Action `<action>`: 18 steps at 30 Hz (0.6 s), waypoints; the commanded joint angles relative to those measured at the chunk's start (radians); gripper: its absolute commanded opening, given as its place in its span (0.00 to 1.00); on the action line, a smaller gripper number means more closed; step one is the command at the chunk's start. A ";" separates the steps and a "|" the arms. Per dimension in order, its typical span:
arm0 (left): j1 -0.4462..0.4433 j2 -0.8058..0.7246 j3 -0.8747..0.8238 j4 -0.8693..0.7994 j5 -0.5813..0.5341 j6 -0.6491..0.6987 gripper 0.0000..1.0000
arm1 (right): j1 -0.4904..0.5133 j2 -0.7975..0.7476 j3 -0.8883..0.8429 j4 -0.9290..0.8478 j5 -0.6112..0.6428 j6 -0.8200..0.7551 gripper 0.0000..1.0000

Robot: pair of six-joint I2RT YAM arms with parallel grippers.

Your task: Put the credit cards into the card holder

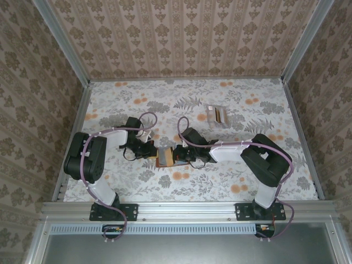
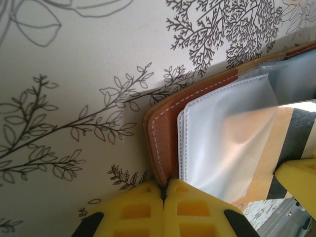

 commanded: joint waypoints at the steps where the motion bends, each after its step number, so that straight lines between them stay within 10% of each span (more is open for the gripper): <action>1: -0.005 0.021 -0.024 -0.049 -0.039 -0.006 0.00 | -0.009 -0.015 -0.006 -0.054 0.047 -0.001 0.01; 18: -0.006 0.018 -0.024 -0.047 -0.042 -0.006 0.00 | -0.032 -0.037 -0.085 0.006 0.047 0.067 0.05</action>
